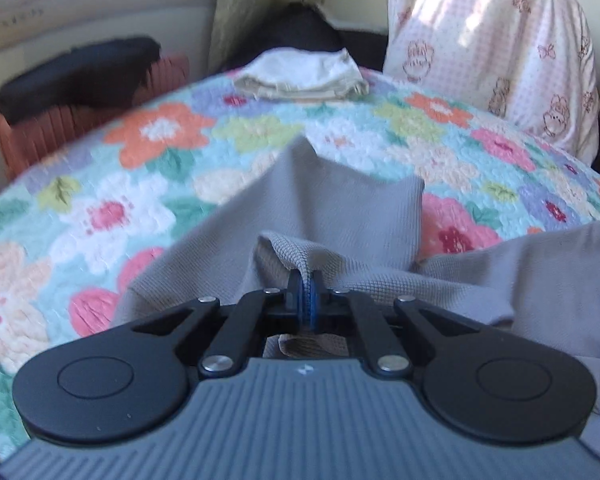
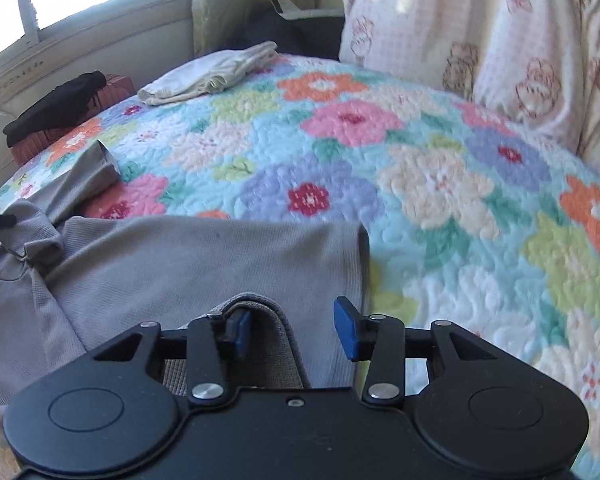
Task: Fold clothes
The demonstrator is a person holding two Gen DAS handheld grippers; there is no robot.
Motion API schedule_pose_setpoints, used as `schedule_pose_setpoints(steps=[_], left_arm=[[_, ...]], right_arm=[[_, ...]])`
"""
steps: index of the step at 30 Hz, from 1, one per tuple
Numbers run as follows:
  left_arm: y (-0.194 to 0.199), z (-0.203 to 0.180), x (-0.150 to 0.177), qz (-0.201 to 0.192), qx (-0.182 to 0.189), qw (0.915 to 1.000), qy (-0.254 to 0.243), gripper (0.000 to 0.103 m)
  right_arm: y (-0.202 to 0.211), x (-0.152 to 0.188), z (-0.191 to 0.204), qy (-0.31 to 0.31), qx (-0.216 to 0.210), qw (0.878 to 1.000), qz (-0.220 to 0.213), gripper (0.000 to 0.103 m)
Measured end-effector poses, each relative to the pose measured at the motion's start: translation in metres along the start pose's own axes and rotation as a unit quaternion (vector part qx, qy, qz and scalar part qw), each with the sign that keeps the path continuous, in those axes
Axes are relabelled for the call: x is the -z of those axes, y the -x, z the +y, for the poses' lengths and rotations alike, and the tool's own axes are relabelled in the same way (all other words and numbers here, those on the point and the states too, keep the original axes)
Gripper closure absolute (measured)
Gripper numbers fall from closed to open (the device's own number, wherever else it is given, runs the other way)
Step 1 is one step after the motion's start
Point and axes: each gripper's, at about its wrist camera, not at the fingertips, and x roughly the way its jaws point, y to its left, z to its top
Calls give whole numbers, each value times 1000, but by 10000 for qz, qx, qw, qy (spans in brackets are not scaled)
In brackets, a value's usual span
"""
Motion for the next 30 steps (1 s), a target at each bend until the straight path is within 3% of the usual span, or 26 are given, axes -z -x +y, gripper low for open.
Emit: schedule_pose_setpoints(steps=[3, 6, 8, 12, 16, 19, 23, 26, 30], left_arm=[[11, 7, -4, -294, -101, 9994, 119, 100], [7, 15, -17, -465, -45, 9986, 242, 100], [-1, 19, -37, -570, -24, 9979, 300, 100], [-5, 26, -82, -968, -100, 9944, 413, 100], [-13, 37, -107, -1169, -341, 9914, 472, 100], [-37, 45, -104, -896, -606, 9931, 443, 100], [-89, 56, -78, -110, -1083, 9938, 222, 100], [-110, 62, -55, 309, -1169, 9925, 190, 99], [-92, 67, -46, 257, -1043, 9928, 522, 90]], right_arm=[[-2, -8, 15, 332, 378, 9987, 66, 40], [-14, -8, 24, 706, 754, 9942, 309, 39], [-22, -5, 24, 735, 758, 9933, 462, 39], [-30, -1, 14, 532, 727, 9945, 533, 39], [-37, 11, -13, -251, 542, 9966, 568, 39], [-37, 21, -31, -859, 381, 9945, 467, 39], [-30, 24, -42, -1402, -28, 9898, 249, 39], [-20, 27, -38, -1657, -674, 9834, 286, 39], [-18, 47, -27, -1923, -1553, 9667, 659, 39]])
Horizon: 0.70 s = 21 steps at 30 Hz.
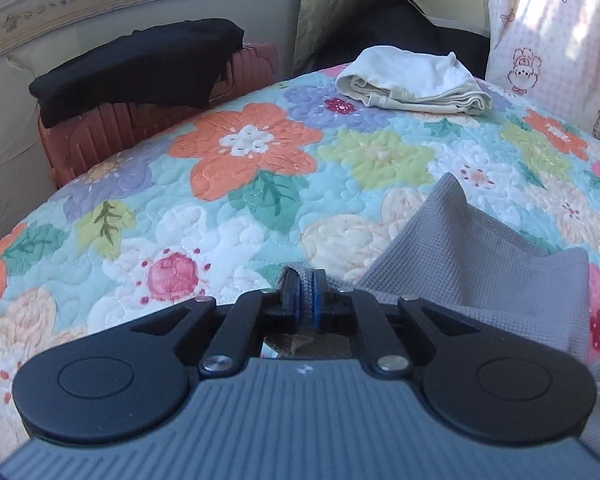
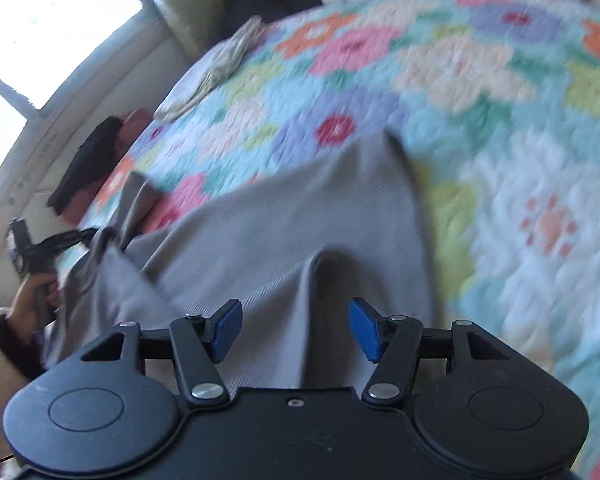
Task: Fold clothes
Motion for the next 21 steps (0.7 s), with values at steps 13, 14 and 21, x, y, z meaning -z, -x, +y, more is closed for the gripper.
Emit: schedule_pose_setpoints(steps=[13, 14, 21], left_arm=[[108, -26, 78, -246, 693, 9965, 406, 69], [110, -30, 82, -227, 641, 9973, 275, 69], [120, -36, 94, -333, 388, 9987, -5, 69]], right_arm=[[-27, 21, 50, 1735, 420, 9838, 164, 97], [-22, 16, 54, 1826, 428, 9823, -20, 97], [2, -37, 54, 1788, 746, 9753, -1062, 97]])
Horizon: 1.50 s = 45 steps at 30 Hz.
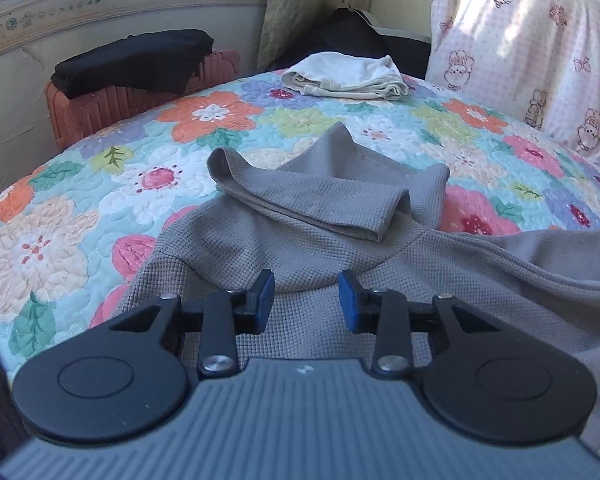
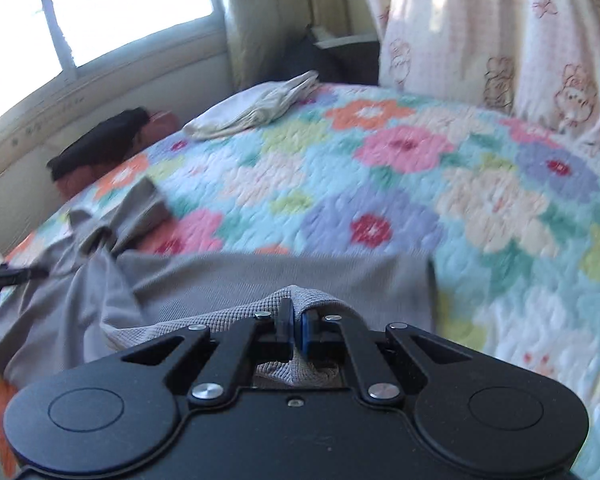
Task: Fold clothes
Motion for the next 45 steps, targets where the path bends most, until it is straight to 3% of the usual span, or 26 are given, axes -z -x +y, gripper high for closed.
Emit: schedule_pose_setpoints(steps=[3, 8, 16, 19, 21, 23, 24, 29, 34, 38, 42, 45], left_arm=[[0, 11, 3, -89, -307, 9994, 141, 69], [-8, 22, 9, 77, -490, 9985, 231, 69], [-12, 30, 19, 147, -592, 9974, 395, 69], [-11, 32, 20, 232, -597, 9969, 453, 69], [-9, 30, 20, 307, -527, 9969, 501, 69], [-5, 25, 19, 354, -356, 9973, 540, 69], [-3, 22, 18, 368, -243, 9976, 541, 68], [-4, -21, 11, 540, 488, 9970, 262, 62], [-19, -98, 3, 780, 1479, 9859, 50, 62], [-43, -180, 12, 1116, 1906, 9740, -502, 62], [-76, -239, 12, 1490, 1944, 9662, -801, 62], [-94, -253, -9, 1314, 1949, 9700, -619, 62]], right_arm=[[-7, -19, -3, 208, 403, 9990, 6, 97], [-17, -36, -12, 328, 899, 9949, 313, 98], [-42, -17, -28, -69, 986, 9921, 772, 98], [-46, -21, -42, -445, 1011, 9917, 653, 97], [-47, -24, -54, -694, 1024, 9913, 439, 91], [-48, -23, -64, -856, 1213, 9884, 314, 74], [-46, -22, -66, -947, 1263, 9871, 284, 72], [-24, -5, -49, -738, 751, 9944, -98, 59], [3, 11, -27, -503, 585, 9958, -491, 54], [-12, 22, -11, -321, -5, 9995, 12, 53], [-47, 31, 8, -3, 95, 9983, 567, 53], [-68, 28, 15, 258, 343, 9969, 657, 53]])
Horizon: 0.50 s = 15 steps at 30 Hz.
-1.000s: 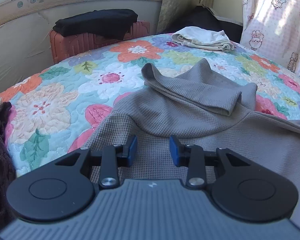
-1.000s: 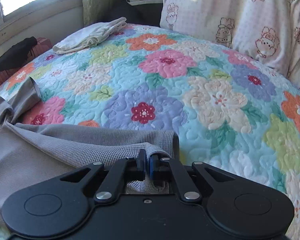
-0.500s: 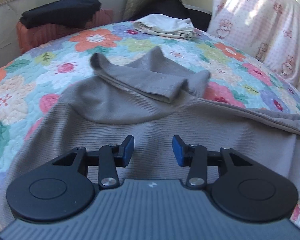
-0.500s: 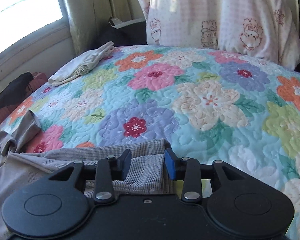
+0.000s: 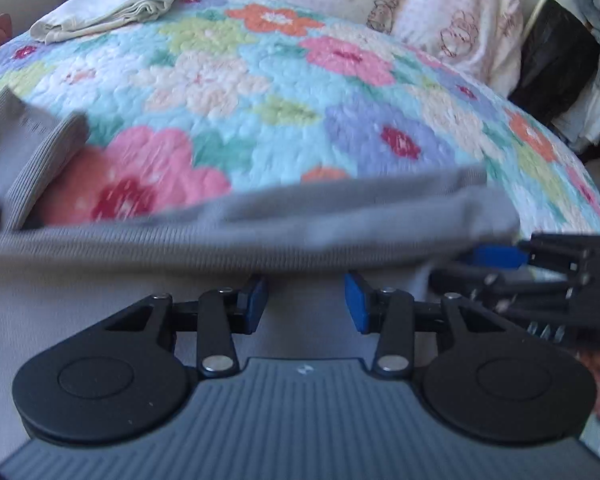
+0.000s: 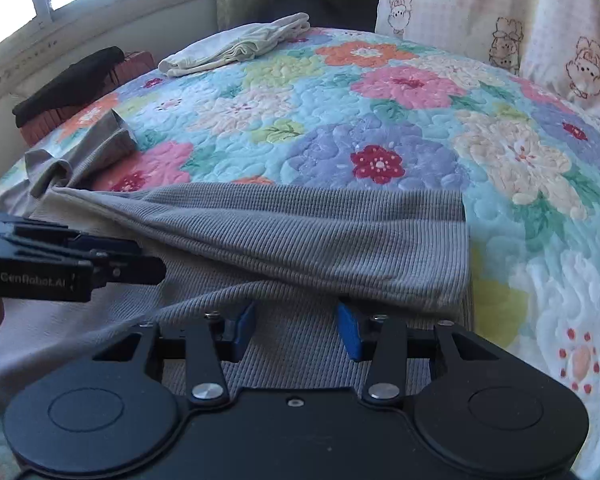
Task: Fold clothes
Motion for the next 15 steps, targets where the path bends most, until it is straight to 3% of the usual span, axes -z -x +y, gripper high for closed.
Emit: schedule_pose_setpoints(steps=[3, 6, 10, 15], left_arm=[[0, 4, -29, -577, 35, 9982, 170, 60], [11, 3, -43, -1031, -264, 9943, 40, 41], [30, 6, -20, -716, -291, 9970, 10, 41], [52, 10, 52, 14, -562, 9984, -82, 40]], right_arm=[[-3, -18, -7, -116, 170, 9994, -270, 54], [3, -33, -29, -656, 420, 9950, -627, 53], [22, -25, -54, -1473, 484, 9860, -621, 53], [67, 34, -55, -2014, 330, 9774, -545, 45]])
